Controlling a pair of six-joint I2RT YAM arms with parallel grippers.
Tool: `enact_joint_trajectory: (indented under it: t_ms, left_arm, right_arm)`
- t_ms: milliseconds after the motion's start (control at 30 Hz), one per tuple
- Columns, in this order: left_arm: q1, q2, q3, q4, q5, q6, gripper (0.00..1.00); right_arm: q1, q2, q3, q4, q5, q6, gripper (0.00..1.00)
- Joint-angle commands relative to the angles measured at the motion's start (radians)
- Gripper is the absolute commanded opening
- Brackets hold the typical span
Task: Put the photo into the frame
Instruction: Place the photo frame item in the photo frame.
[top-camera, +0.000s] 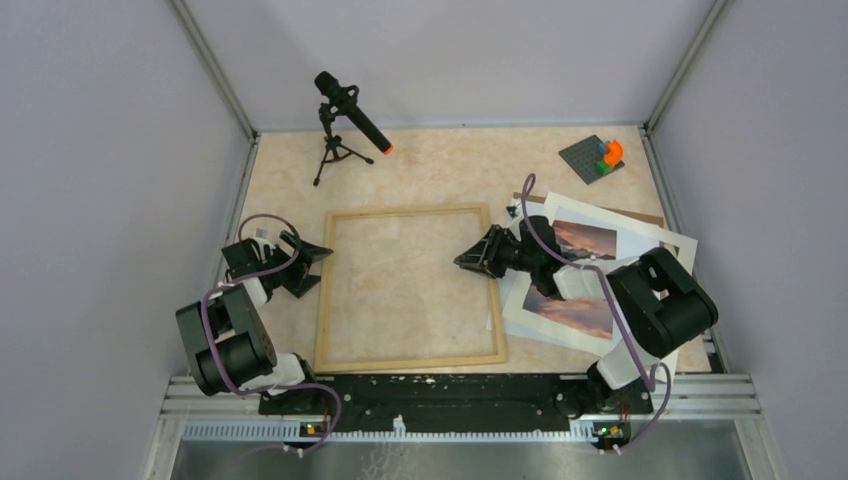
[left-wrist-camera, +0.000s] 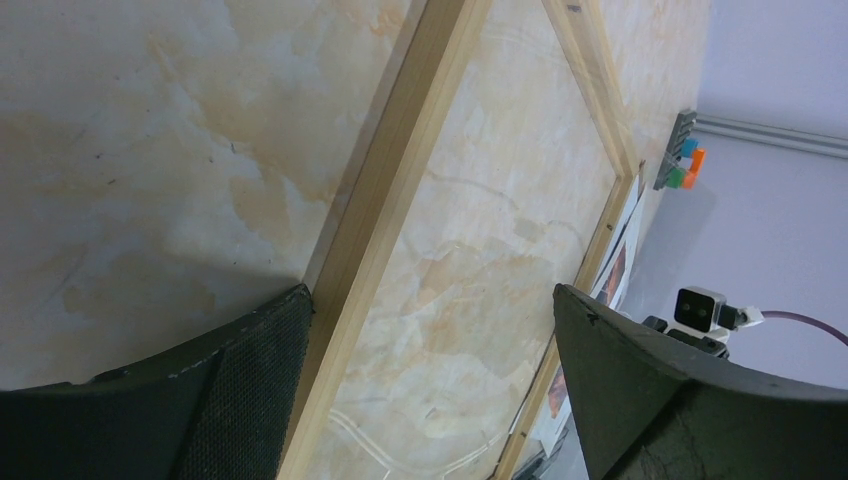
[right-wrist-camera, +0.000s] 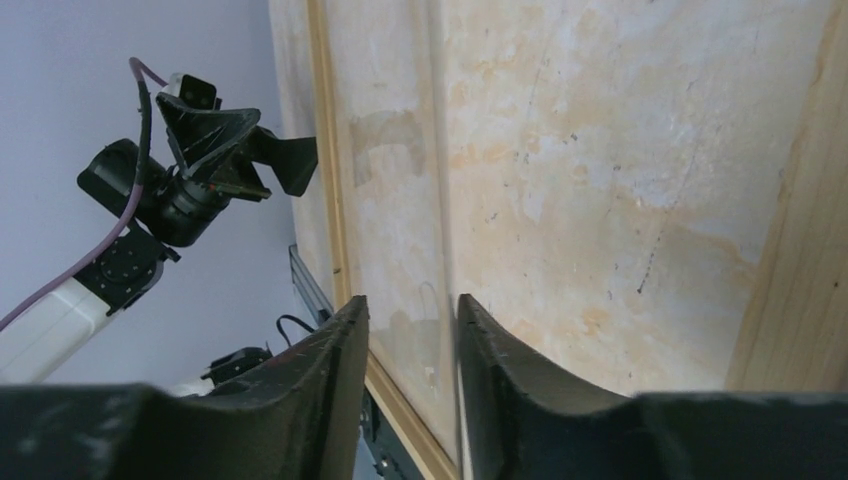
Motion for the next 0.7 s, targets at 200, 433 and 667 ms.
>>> enact_joint_trajectory:
  t_ms: [200,433,667]
  left_arm:
    - [-0.008,0.013,-0.018,-0.055,-0.049,0.027,0.95]
    - [-0.008,0.024,-0.007,-0.056,-0.042,0.030,0.95]
    - [-0.008,0.030,0.002,-0.063,-0.043,0.040,0.95]
  right_arm:
    - [-0.036,-0.024,0.027,0.027,-0.098,0.118,0.00]
    - [-0.066,0.029,0.014,0.221,-0.183,0.301,0.00]
    - [-0.068,0.067,0.004,0.330,-0.202,0.406,0.00]
